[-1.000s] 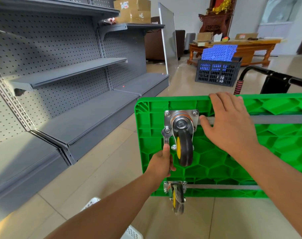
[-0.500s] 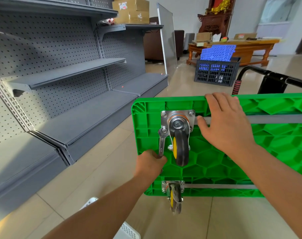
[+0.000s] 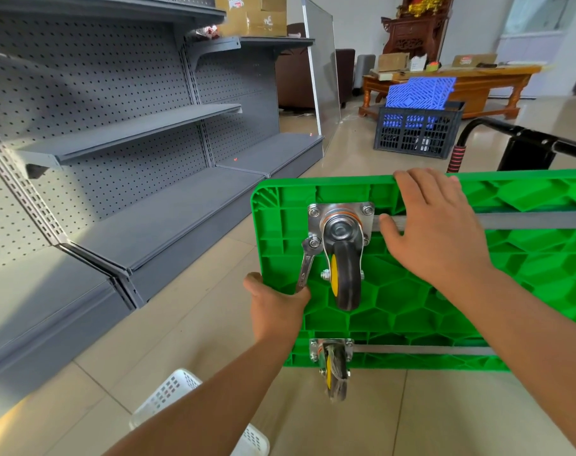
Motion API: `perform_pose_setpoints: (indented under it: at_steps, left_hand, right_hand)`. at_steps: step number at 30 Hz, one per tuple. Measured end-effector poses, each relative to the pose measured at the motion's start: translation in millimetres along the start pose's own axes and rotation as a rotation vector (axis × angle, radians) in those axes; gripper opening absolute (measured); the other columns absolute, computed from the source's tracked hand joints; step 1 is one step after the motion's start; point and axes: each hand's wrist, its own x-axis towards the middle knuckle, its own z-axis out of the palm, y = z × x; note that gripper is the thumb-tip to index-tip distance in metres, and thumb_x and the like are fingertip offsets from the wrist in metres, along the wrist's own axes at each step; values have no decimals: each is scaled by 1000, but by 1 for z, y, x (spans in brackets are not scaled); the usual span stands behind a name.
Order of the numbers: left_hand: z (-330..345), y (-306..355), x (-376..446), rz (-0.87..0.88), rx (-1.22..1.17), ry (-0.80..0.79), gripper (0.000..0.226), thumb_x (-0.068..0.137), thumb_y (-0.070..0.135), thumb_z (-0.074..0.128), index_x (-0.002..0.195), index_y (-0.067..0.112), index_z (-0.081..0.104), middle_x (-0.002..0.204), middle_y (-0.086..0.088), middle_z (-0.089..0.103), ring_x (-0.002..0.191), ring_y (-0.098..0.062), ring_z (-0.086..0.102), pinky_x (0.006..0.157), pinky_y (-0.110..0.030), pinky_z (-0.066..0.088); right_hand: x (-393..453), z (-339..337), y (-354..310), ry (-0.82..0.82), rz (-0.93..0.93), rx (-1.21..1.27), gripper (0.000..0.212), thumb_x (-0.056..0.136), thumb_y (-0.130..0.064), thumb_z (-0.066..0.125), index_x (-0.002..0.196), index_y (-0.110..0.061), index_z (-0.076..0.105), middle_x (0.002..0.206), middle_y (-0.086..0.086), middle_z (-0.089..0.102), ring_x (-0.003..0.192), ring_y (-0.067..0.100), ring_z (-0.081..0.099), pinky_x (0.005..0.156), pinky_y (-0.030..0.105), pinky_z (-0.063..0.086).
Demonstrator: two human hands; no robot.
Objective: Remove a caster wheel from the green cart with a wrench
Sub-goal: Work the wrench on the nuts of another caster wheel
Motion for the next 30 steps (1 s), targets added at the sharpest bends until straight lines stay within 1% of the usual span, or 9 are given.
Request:
perform_pose_setpoints:
  at_steps: [3, 7, 9, 12, 15, 19, 21, 24, 30]
  left_hand:
    - [-18, 0, 10, 87, 153, -39, 74, 75, 42, 82, 133, 23, 41, 100, 15, 65, 77, -3, 64, 56, -16, 49]
    - [-35, 3, 27, 152, 395, -121, 38, 76, 49, 73, 104, 25, 64, 87, 9, 71, 76, -13, 68, 63, -30, 58]
    - [-41, 9, 36, 182, 486, -139, 26, 81, 43, 71, 89, 19, 66, 75, 2, 66, 69, -19, 63, 56, -29, 50]
    - [-52, 15, 46, 217, 638, -196, 29, 87, 39, 67, 74, 14, 61, 64, -1, 56, 60, -22, 54, 45, -28, 34]
    - [-58, 23, 48, 231, 801, -257, 34, 91, 44, 61, 75, 14, 55, 71, -3, 55, 65, -23, 56, 51, -29, 39]
    - [-56, 37, 27, 331, 1068, -272, 29, 100, 38, 46, 93, 13, 58, 92, -10, 57, 90, -34, 61, 73, -36, 47]
    - [-52, 35, 16, 386, 997, -318, 30, 104, 34, 43, 96, 11, 60, 97, -13, 62, 93, -36, 65, 76, -38, 52]
    - [-43, 21, 13, 319, 584, -446, 31, 107, 33, 43, 92, 10, 56, 90, -15, 66, 81, -35, 67, 72, -46, 57]
    - [-41, 16, 8, 358, 338, -447, 41, 106, 49, 34, 84, 19, 50, 75, -8, 60, 63, -17, 53, 58, -30, 41]
  right_hand:
    - [-1, 1, -1, 8, 3, 3, 65, 93, -40, 56, 147, -7, 40, 143, 12, 47, 138, 34, 37, 122, 53, 23]
    - [-1, 2, -2, 22, -7, 4, 65, 92, -38, 58, 146, -6, 41, 141, 13, 47, 137, 35, 38, 121, 54, 24]
    - [-1, 1, -1, 26, -10, 6, 64, 92, -38, 58, 145, -6, 41, 142, 13, 48, 137, 35, 38, 121, 54, 24]
    - [-2, 0, -1, 33, -8, 12, 64, 92, -37, 58, 146, -6, 41, 142, 13, 48, 137, 35, 38, 121, 54, 24]
    - [-2, 1, -1, 40, -17, 3, 63, 92, -37, 58, 144, -5, 42, 140, 14, 48, 135, 36, 40, 119, 55, 26]
    - [-3, 3, 0, 40, -14, -3, 63, 92, -37, 58, 144, -5, 43, 140, 14, 48, 135, 36, 40, 119, 55, 26]
    - [-2, 2, -2, 45, -11, -3, 63, 93, -38, 57, 145, -5, 42, 141, 14, 48, 136, 36, 39, 120, 55, 25]
    - [-2, 2, -3, 31, 2, -5, 65, 92, -38, 59, 146, -6, 42, 142, 13, 48, 137, 34, 38, 121, 54, 24]
    - [-1, 1, -2, 22, 3, -6, 64, 93, -39, 58, 146, -6, 42, 142, 13, 47, 138, 35, 38, 121, 54, 24]
